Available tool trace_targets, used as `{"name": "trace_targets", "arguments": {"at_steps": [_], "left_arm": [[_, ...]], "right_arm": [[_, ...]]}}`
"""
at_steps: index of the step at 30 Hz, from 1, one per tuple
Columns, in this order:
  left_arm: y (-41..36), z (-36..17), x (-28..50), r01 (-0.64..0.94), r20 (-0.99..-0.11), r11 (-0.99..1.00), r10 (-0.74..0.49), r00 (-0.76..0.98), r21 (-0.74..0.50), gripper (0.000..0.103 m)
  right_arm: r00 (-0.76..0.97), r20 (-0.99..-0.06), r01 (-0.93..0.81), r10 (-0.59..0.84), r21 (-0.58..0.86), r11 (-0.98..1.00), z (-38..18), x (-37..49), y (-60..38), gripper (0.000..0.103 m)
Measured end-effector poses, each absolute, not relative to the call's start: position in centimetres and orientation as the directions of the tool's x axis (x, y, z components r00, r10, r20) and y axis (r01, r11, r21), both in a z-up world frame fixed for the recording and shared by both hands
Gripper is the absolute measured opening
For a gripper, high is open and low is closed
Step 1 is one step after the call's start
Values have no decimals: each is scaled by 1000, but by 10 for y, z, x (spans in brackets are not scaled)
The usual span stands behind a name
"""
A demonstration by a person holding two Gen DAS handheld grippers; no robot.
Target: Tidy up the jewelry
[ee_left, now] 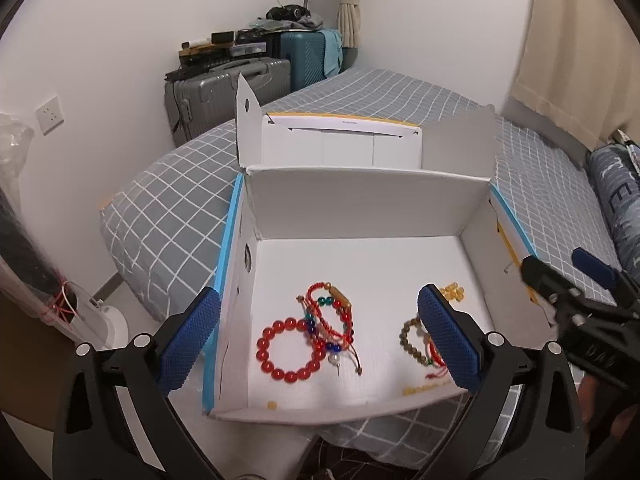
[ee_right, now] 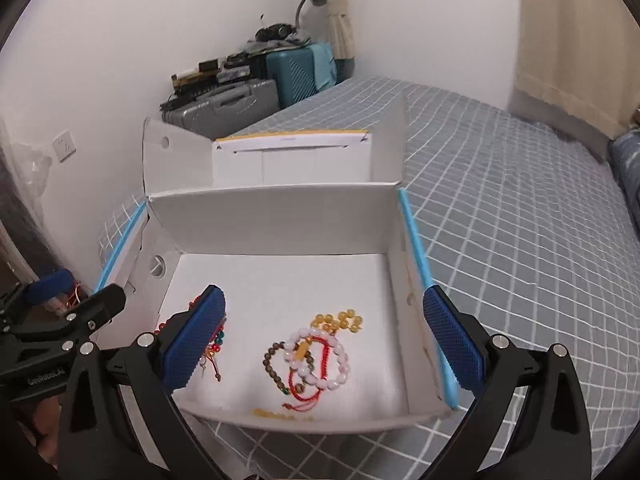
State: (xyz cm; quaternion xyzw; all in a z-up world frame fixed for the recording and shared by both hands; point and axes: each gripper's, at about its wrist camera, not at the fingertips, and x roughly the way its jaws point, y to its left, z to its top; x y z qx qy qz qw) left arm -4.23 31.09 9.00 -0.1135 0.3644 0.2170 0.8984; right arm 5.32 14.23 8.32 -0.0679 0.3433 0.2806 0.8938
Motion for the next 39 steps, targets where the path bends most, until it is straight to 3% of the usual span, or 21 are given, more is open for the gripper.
{"name": "trace_targets", "arguments": {"at_steps": [12, 39], "left_arm": [[260, 81, -87, -433, -672, 901, 338, 659, 28, 97], [253, 71, -102, -426, -657, 904, 328, 679, 11, 97]], "right_arm": [[616, -639, -540, 461, 83, 837, 74, -3, 93, 95], [626, -647, -532, 435, 53, 845, 63, -22, 89, 95]]}}
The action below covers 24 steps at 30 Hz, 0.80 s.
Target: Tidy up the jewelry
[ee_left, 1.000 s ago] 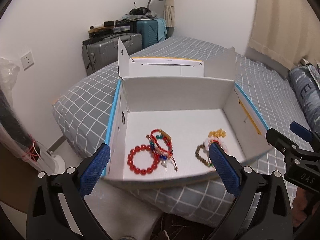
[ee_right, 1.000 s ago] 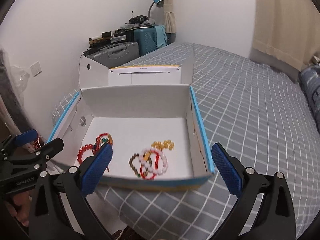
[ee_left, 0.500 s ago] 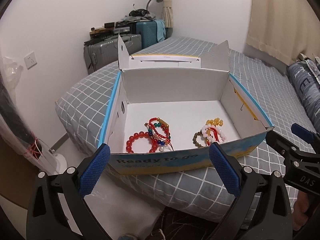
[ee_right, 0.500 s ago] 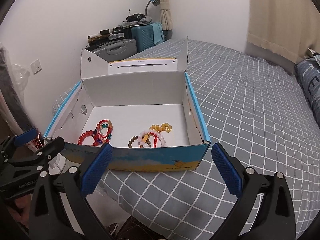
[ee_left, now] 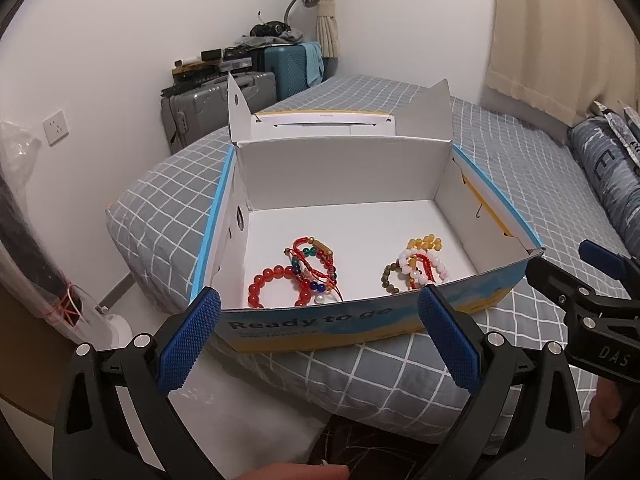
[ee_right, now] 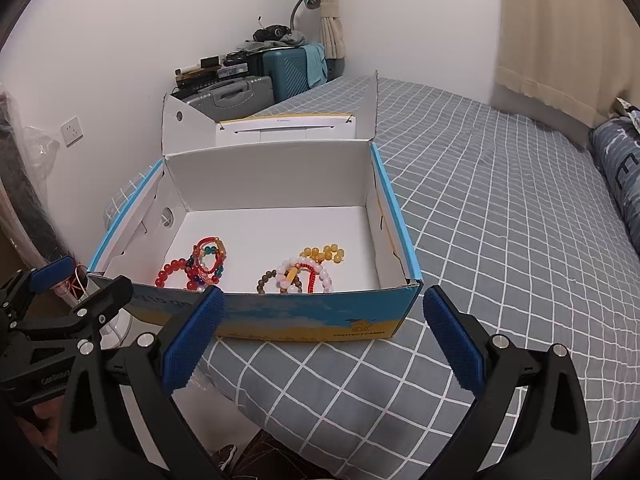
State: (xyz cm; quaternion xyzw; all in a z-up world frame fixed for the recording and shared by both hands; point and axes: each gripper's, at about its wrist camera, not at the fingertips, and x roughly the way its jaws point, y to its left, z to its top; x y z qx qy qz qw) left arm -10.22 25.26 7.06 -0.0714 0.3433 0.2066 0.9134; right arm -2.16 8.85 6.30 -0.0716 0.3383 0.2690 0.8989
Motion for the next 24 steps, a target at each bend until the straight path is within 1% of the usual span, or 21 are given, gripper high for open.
{"name": "trace_targets", "arguments": {"at_steps": [12, 24], "left_arm": [[255, 68, -102, -434, -661, 901, 341, 669, 25, 97], [260, 67, -102, -441, -671, 898, 322, 668, -8, 97]], "right_arm": [[618, -653, -535, 437, 58, 843, 61, -22, 88, 95], [607, -662, -539, 441, 65, 840, 59, -22, 90, 95]]}}
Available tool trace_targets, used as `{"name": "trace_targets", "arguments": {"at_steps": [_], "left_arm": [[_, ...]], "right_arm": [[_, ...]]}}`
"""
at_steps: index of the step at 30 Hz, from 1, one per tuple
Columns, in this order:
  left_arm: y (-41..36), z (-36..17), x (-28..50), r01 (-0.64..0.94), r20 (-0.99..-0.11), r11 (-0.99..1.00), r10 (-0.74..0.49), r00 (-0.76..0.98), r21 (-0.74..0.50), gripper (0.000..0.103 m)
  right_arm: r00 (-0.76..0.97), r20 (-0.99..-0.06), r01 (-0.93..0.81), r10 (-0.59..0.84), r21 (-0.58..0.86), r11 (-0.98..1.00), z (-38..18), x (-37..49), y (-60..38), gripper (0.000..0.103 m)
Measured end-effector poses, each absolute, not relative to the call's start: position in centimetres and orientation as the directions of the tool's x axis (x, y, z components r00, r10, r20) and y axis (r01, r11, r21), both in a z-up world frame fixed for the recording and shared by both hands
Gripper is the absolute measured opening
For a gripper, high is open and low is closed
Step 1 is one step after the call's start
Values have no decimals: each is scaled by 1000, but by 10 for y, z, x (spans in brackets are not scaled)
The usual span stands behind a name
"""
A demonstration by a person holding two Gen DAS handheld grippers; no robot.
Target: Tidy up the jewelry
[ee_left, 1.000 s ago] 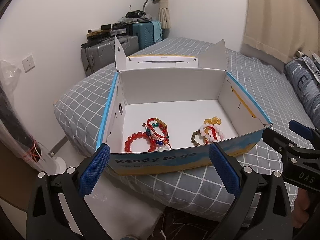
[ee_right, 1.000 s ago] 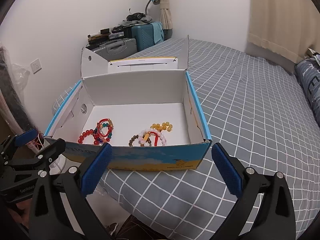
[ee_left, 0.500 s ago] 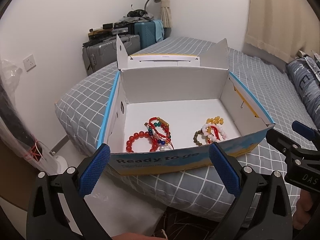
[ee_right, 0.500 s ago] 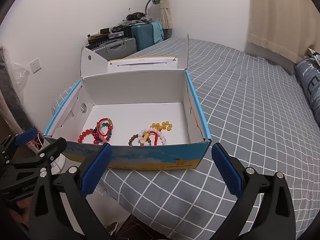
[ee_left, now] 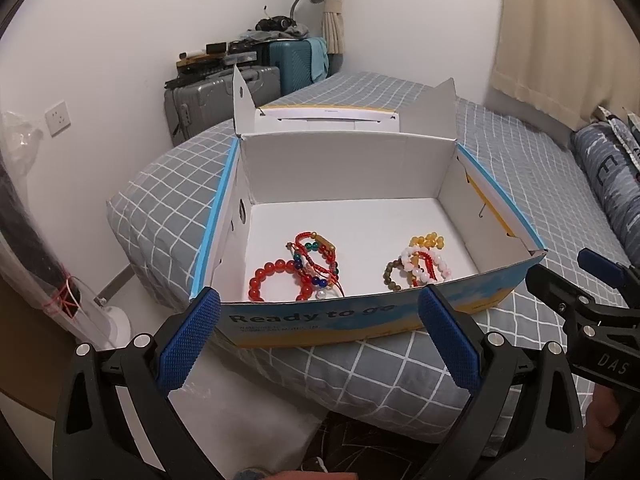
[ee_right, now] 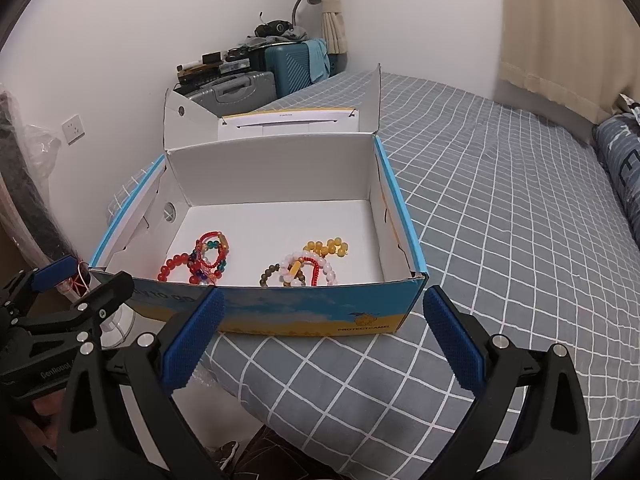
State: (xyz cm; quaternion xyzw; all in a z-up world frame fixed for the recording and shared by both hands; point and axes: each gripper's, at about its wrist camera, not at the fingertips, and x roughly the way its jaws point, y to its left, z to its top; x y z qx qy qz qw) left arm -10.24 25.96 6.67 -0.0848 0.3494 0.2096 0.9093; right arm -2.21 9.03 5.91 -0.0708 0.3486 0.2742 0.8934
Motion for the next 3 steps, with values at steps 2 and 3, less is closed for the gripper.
{"name": "trace_targets", "arguments": {"at_steps": [2, 3], "left_arm": [[259, 66, -102, -436, -675, 900, 319, 665, -4, 97], [259, 65, -102, -433, -675, 901, 317, 667, -5, 97]], "right_arm": [[606, -663, -539, 440, 66, 840, 59, -22, 90, 95], [604, -665, -539, 440, 66, 840, 58, -22, 91, 95]]}}
